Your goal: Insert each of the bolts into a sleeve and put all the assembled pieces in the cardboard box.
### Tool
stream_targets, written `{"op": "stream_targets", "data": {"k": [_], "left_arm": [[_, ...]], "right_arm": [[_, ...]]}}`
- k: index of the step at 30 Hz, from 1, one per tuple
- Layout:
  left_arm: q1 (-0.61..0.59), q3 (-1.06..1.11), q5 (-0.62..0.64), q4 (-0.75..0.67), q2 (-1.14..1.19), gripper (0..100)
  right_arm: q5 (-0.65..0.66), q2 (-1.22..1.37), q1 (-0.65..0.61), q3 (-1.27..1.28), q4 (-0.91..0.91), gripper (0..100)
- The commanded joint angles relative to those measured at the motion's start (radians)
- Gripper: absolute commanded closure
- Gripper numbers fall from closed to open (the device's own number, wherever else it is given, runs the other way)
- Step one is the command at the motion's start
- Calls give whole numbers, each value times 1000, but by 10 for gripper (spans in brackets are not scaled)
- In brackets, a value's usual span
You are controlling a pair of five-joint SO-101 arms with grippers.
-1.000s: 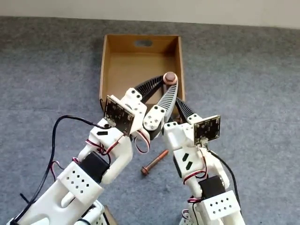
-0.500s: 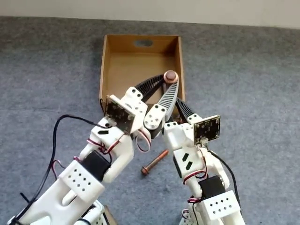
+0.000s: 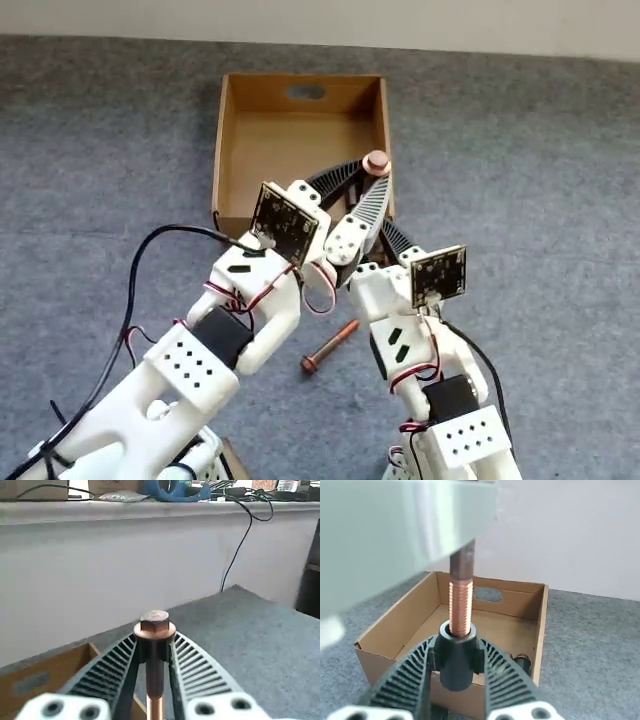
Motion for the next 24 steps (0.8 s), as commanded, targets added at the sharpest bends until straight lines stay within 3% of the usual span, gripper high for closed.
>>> {"op": "stream_targets", "data": {"k": [1,16,24], "left_arm": [[2,-81,-6,109,1,992],[-61,-147,0,316,5,992],[-111,-140,0,331,7,992]], "right_arm": [[-8,-13,8,-8,-25,992],[-8,-13,8,-8,-25,992],[-8,-13,10,-8,-25,992]]}}
